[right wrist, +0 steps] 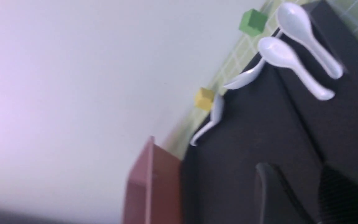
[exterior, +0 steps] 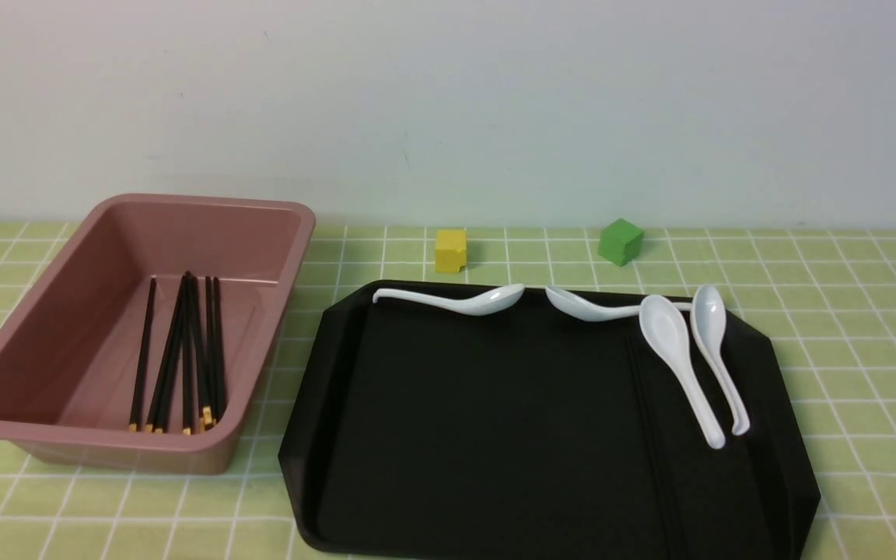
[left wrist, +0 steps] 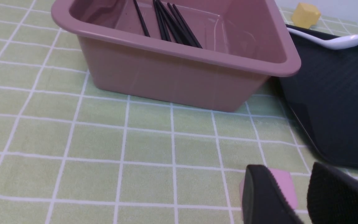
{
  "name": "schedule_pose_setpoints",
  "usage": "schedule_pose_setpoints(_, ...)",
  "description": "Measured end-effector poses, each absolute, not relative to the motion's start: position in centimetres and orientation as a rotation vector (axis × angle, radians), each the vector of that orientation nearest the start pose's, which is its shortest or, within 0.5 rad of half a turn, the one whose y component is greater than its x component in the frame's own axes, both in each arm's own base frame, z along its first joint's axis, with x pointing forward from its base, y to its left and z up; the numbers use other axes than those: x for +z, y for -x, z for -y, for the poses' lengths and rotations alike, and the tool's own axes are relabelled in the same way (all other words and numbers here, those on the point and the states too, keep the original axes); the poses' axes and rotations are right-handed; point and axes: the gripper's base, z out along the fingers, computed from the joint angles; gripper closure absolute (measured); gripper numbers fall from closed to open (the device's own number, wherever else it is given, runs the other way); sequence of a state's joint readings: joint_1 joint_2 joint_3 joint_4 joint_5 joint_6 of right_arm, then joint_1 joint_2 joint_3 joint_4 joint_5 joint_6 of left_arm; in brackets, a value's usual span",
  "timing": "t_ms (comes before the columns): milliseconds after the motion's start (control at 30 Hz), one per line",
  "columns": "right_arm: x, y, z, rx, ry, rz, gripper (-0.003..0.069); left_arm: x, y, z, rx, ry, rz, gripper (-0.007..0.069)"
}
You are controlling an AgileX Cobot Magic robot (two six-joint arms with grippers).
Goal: On green tablecloth take chopsticks from black tray and put them in box.
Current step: 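Move the gripper over the chopsticks on the black tray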
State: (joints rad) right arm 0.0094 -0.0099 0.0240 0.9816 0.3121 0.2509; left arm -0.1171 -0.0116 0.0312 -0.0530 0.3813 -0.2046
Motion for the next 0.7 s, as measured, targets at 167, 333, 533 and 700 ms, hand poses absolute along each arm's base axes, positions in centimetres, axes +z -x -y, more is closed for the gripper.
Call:
schedule_pose_setpoints(167,19.2,-5.3,-2.4,1.198,-0.906,-1.547,0.0419,16.9,-5.2,0.8,-0.272,0.116,-1.890,0.0386)
schedule_pose_setpoints(333,19.4,-5.3,-2.4,1.212,-0.914,-1.522,0.0419,16.9,-5.2,0.8,-0.272,0.116,-1.890,0.0386)
schedule_pose_setpoints(533,23.0,-5.0,-1.9,0.942,-0.586,-1.468,0.0489,16.9,-5.2,0.8,-0.272,0.116,-1.890,0.0386)
schedule_pose_setpoints(700,29.1,-5.3,-2.0,0.655,-0.261,-1.464,0.0664,16.9,-5.2,0.8,-0.272,0.116,-1.890,0.0386)
